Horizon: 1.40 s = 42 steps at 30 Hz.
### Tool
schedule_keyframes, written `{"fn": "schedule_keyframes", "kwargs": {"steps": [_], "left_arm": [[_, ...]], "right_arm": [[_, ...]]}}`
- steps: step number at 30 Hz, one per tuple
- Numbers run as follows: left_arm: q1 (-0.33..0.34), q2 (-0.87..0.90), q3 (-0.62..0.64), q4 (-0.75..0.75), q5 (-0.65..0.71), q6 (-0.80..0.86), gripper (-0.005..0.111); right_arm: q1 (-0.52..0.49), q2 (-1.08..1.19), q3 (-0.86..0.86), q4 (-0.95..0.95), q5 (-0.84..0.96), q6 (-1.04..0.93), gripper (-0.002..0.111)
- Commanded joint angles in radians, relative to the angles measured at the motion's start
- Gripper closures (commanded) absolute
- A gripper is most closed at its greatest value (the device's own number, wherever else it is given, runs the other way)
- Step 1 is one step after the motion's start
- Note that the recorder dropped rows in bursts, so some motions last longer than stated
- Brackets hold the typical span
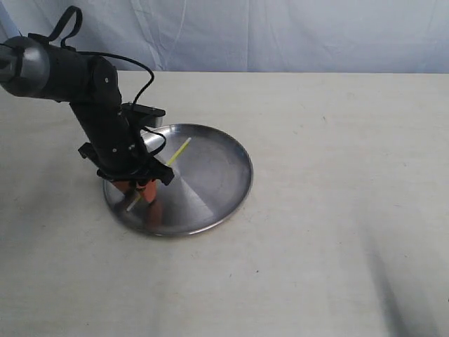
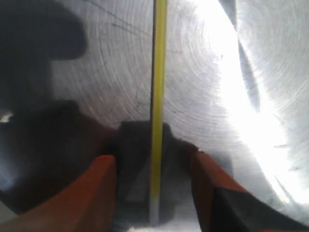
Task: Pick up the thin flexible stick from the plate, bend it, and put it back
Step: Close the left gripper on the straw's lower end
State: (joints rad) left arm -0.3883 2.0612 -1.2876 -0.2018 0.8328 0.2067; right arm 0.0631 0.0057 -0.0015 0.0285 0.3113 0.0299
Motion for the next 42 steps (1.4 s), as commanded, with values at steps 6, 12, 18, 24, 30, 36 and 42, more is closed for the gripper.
{"fn": "schedule_keyframes", "kwargs": {"steps": [6,12,18,24,30,36,42], "left_arm": [[-0.005,0.033,-0.002,0.019,0.023,-0.052,0.083],[-0.005,0.033,-0.002,0.037,0.046,-0.046,0.107],[-0.005,0.033,-0.009,0.071,0.058,-0.046,0.107],[-0.005,0.025,-0.041,0.090,0.108,-0.044,0.107],[-0.023,0.016,-0.041,0.109,0.091,-0.040,0.107],[-0.054,-0.010,-0.041,0.109,0.061,-0.029,0.107],[-0.054,-0.037,-0.041,0.106,0.055,-0.022,0.107]], "right_arm": [[-0.005,-0.006,0.001,0.002,-0.007,-0.005,0.109],[-0.005,-0.006,0.001,0.002,-0.007,-0.005,0.109],[-0.005,-0.006,0.001,0.002,-0.007,-0.005,0.109],[-0.005,-0.006,0.001,0.002,-0.007,-0.005,0.109],[-0.005,-0.006,0.001,0.002,-0.007,-0.005,0.109],[-0.005,-0.006,0.001,0.002,-0.007,-0.005,0.109],[-0.005,-0.006,0.001,0.002,-0.007,-0.005,0.109]]}}
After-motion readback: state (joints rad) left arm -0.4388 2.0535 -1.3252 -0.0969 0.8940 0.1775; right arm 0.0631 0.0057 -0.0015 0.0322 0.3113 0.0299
